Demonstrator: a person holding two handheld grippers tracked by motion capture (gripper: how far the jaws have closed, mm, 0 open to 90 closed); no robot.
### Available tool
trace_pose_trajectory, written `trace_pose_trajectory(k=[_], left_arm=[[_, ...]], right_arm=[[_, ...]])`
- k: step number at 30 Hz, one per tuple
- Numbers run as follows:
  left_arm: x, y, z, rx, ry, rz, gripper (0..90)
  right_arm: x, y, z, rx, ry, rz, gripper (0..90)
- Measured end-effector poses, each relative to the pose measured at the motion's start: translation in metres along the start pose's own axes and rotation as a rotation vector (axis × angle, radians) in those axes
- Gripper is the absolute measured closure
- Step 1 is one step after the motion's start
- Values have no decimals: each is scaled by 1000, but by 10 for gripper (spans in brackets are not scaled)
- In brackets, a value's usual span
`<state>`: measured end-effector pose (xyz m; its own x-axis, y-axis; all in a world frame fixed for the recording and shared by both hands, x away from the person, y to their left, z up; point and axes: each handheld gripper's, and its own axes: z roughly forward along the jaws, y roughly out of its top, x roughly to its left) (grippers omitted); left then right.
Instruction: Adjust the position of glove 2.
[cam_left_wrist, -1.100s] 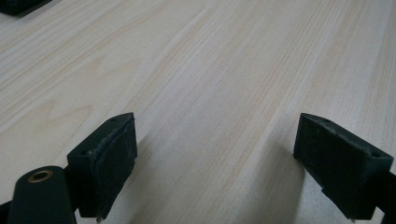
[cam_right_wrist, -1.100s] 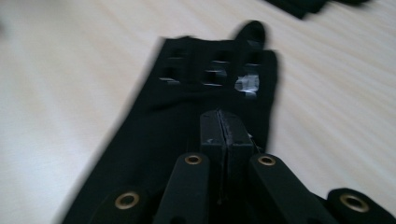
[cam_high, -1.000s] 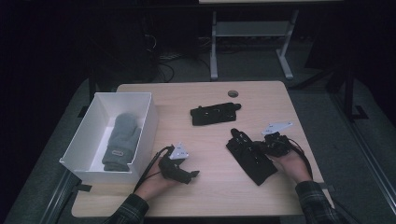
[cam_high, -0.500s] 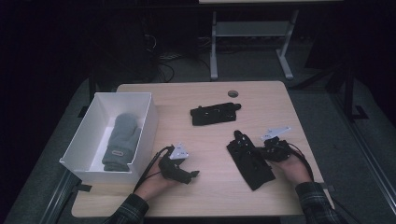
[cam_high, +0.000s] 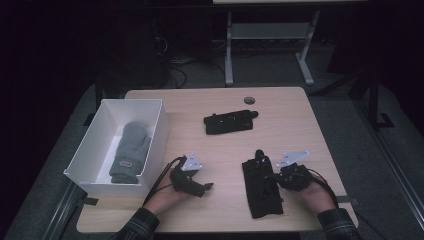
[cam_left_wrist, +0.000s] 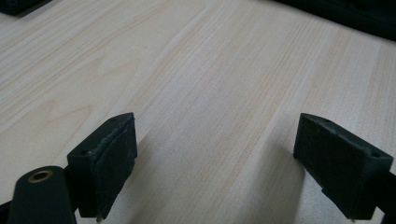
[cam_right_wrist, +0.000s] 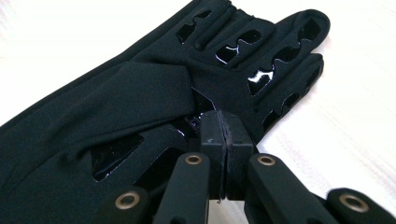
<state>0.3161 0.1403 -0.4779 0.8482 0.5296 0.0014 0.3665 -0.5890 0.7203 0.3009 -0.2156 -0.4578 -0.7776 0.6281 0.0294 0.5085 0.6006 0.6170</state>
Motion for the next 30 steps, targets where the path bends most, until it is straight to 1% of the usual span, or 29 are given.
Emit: trace_pose_trajectory(k=[3,4,6,8,9,10,11,12,14,15,17,20,21,22,23,24,25,26,27,28,29,30], left_arm=[[0,0,0,0,2,5,126],[0,0,0,0,2,4,126],[0,0,0,0,2,4,127],[0,0,0,0,0,-4,127],[0,0,0,0,-1,-5,127],[0,0,0,1,-1,-4,127],[0,0,0,0,-1,-5,127],[0,0,0,1,0,-5,127],[0,0,0,0,0,-6,126],[0,0,0,2,-2,-5,126],[0,0,0,2,-2,-5,126],[0,1,1,3,-7,0,126],[0,2,1,9,-7,-1,127],[0,4,1,20,-5,6,136],[-1,5,1,21,-9,8,164],[-2,7,0,25,-2,21,199],[-3,8,-1,23,17,41,239],[-3,9,-2,26,18,47,284],[-2,11,-2,32,11,37,323],[-1,13,-1,41,8,26,400],[1,14,0,50,-2,13,432],[3,17,0,57,-12,2,486]], right_arm=[[1,1,-1,-6,-5,-7,893],[0,1,-2,-19,-5,-9,884],[-3,2,-6,-52,-15,8,839],[-8,1,-8,-81,-44,27,764],[-11,-1,-9,-93,-70,36,687],[-14,-2,-9,-100,-88,44,645],[-18,-6,-8,-110,-111,66,607],[-23,-9,-8,-120,-125,79,537],[-30,-14,-7,-133,-138,129,463],[-33,-16,-6,-133,-149,140,415],[-36,-20,-3,-128,-187,147,367],[-37,-23,2,-129,-201,154,296],[-37,-23,3,-133,-208,151,279],[-36,-23,4,-133,-206,158,273],[-36,-23,5,-143,-206,160,267],[-36,-24,5,-145,-202,159,267],[-36,-24,5,-146,-195,158,265],[-36,-24,6,-153,-188,164,255],[-37,-25,6,-154,-181,169,252],[-38,-26,6,-158,-171,177,242],[-38,-26,7,-158,-164,187,228],[-38,-26,7,-159,-164,187,221]])
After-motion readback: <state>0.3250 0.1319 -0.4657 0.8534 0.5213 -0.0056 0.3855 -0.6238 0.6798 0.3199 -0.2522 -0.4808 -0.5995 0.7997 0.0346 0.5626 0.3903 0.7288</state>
